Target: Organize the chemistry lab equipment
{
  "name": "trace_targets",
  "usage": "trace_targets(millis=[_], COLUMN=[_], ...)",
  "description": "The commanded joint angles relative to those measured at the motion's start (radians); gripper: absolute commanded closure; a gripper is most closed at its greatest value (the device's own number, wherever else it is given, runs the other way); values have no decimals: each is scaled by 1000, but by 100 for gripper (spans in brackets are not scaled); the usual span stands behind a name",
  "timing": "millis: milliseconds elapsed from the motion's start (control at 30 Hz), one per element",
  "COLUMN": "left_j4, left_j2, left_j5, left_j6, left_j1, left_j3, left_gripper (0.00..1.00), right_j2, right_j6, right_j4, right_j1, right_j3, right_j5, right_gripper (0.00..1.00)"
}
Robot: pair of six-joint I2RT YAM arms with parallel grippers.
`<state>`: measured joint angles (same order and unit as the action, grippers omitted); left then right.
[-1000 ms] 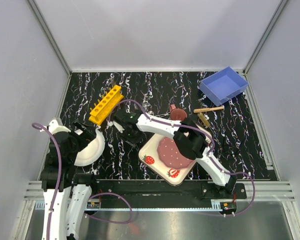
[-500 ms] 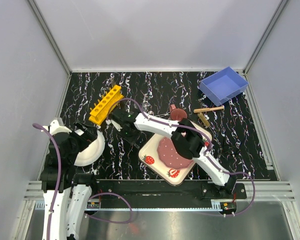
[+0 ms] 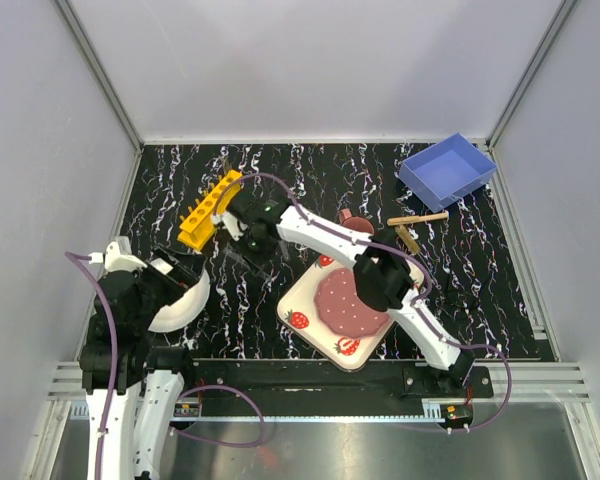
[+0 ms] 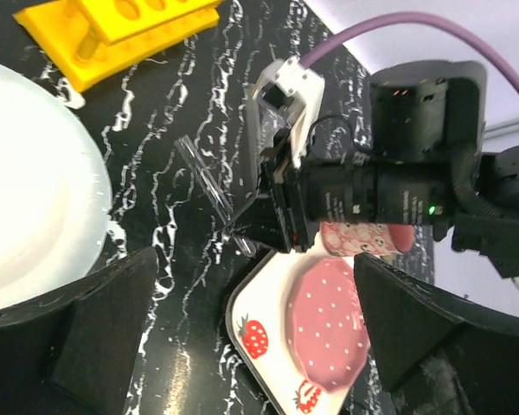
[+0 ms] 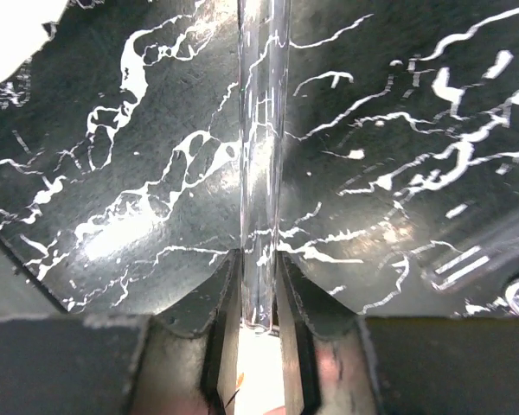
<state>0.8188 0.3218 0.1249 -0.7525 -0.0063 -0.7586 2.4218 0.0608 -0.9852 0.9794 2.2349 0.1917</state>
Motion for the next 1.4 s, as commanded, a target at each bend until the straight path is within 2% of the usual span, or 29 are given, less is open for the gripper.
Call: trace_targets(millis=[0,167,433,533,733,1167,1367], left_j4=[-85,-203,-565,-647,-688,-669,-664], left_j2=[3,31,239,298,347,390,398], left_j5=[128,212,545,594,617,680,694], left_j6=[-90,-223,-453,-481,-492,-438,-418], left_j1=[5,5,5,5,5,5,5], left_j3=[2,33,180,192,196,211,211], left_gripper=[1,1,1,1,1,24,41], right_j2=[-159,-288,-456,-504,-549,-549,-541], right_j6=[28,43,85,97,122,148,160], right_j4=[-20,-3,29,43,45,26,17], right_j1=[-39,-67,-70,-68,-68,-64,-59], right_j3=[22,-79,-257,-314,-360,-351,-348], right_j5=[127,210,307,336,394,428,422], right_gripper=[75,76,75,76,76,76,76])
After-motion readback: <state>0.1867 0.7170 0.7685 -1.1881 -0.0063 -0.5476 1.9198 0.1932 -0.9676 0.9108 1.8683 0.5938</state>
